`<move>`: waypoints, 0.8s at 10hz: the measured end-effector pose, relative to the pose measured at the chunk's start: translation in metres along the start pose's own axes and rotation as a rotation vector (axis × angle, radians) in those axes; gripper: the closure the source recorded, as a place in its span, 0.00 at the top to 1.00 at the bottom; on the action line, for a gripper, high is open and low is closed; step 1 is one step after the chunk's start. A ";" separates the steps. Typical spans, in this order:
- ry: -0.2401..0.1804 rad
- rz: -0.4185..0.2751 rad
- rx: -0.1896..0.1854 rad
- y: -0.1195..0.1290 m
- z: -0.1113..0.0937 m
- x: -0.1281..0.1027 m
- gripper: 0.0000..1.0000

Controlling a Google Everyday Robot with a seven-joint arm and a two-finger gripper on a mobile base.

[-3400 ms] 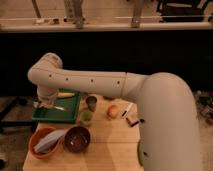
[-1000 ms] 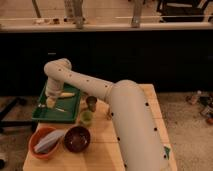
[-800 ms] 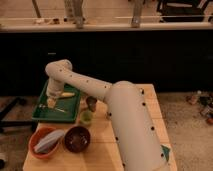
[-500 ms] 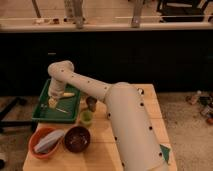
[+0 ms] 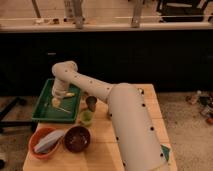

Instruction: Place fork in tray

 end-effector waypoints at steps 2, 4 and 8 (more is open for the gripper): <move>0.000 0.000 0.000 0.000 0.000 0.000 0.23; 0.000 0.001 0.000 0.000 0.000 0.000 0.42; -0.001 0.002 0.001 -0.001 -0.001 0.001 0.77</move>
